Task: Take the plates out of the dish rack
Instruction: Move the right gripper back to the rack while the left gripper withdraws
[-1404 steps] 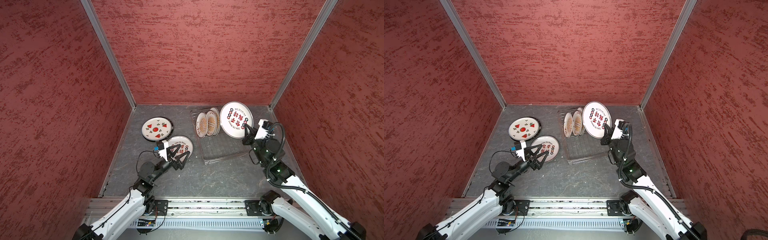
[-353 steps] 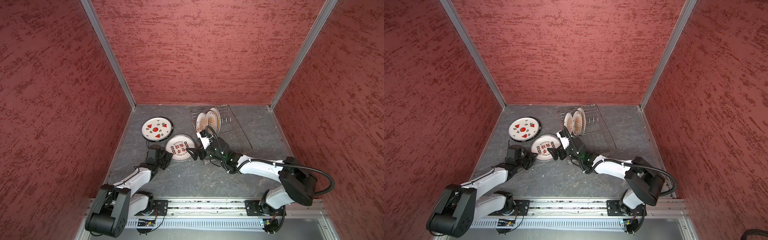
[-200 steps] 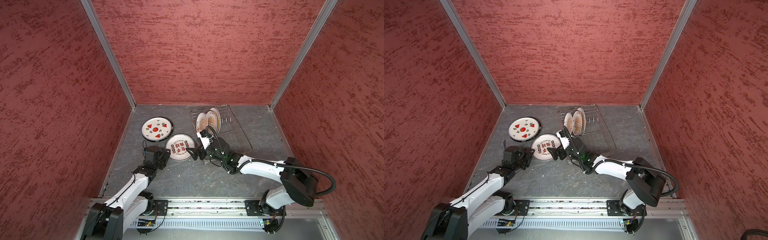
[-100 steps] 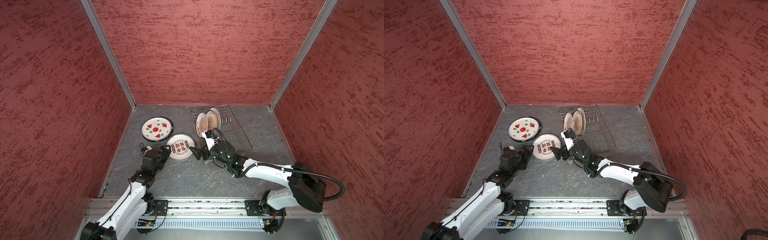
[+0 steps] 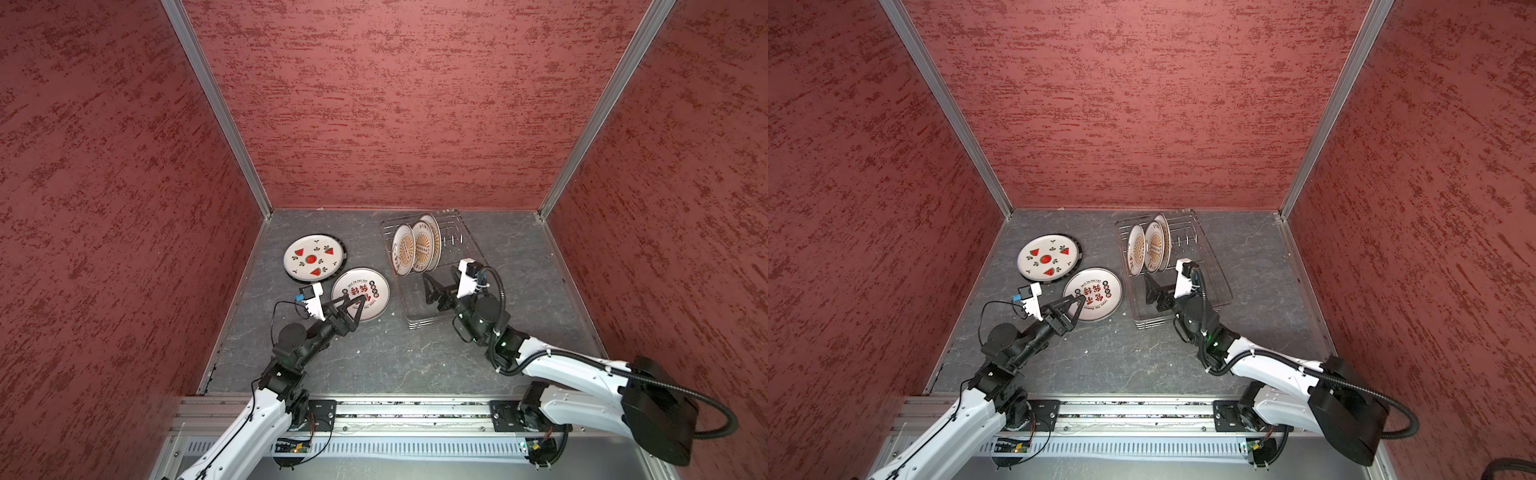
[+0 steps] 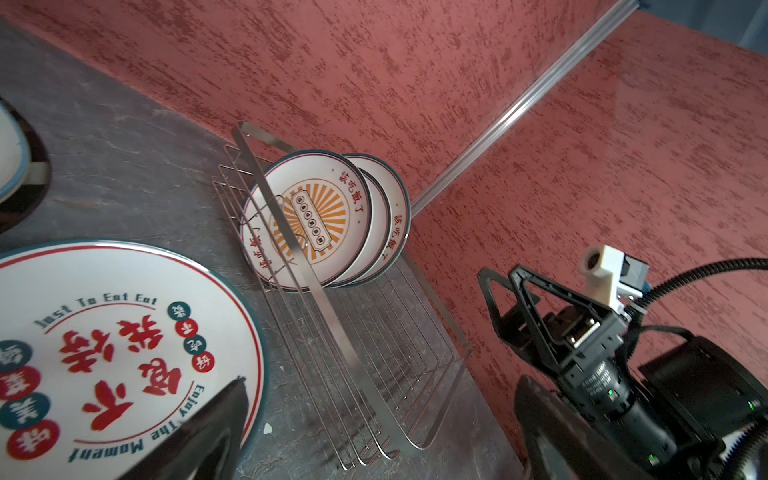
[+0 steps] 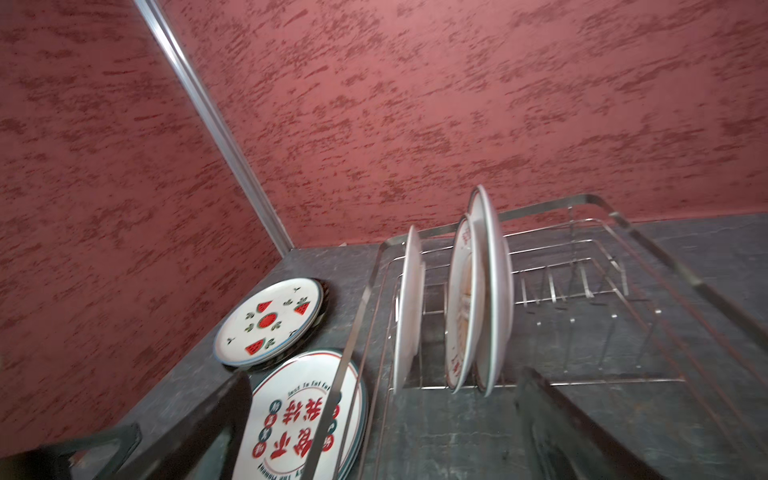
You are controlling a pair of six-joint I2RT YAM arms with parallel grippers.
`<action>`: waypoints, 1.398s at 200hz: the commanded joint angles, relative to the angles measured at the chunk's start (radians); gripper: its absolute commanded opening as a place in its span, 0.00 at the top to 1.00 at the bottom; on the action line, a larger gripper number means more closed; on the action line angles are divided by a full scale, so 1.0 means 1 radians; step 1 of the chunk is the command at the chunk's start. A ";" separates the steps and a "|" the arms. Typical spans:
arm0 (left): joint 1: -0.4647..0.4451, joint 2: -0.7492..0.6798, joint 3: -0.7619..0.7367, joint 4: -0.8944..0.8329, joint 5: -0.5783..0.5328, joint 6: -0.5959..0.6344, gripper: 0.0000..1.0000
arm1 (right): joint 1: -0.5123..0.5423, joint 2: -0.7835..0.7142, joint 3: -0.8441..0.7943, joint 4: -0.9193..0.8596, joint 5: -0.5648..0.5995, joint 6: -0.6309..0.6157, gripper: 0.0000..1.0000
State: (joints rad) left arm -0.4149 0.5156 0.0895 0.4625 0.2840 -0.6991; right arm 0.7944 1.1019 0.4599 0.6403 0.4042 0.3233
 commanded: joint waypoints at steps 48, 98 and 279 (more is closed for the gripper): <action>-0.056 0.337 0.058 0.308 0.164 0.129 0.01 | -0.226 0.007 0.173 -0.282 -0.101 -0.066 0.02; -0.102 0.478 0.087 0.404 0.196 0.115 0.01 | -0.261 0.229 0.443 -0.543 -0.095 -0.081 0.28; -0.190 0.342 0.092 0.223 0.017 0.186 0.01 | -0.258 0.628 0.806 -0.738 0.096 -0.113 0.79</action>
State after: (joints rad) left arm -0.5938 0.8555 0.1551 0.6876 0.2974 -0.5186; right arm 0.5365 1.6962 1.2224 -0.0521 0.3878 0.2230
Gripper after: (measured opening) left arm 0.994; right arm 0.217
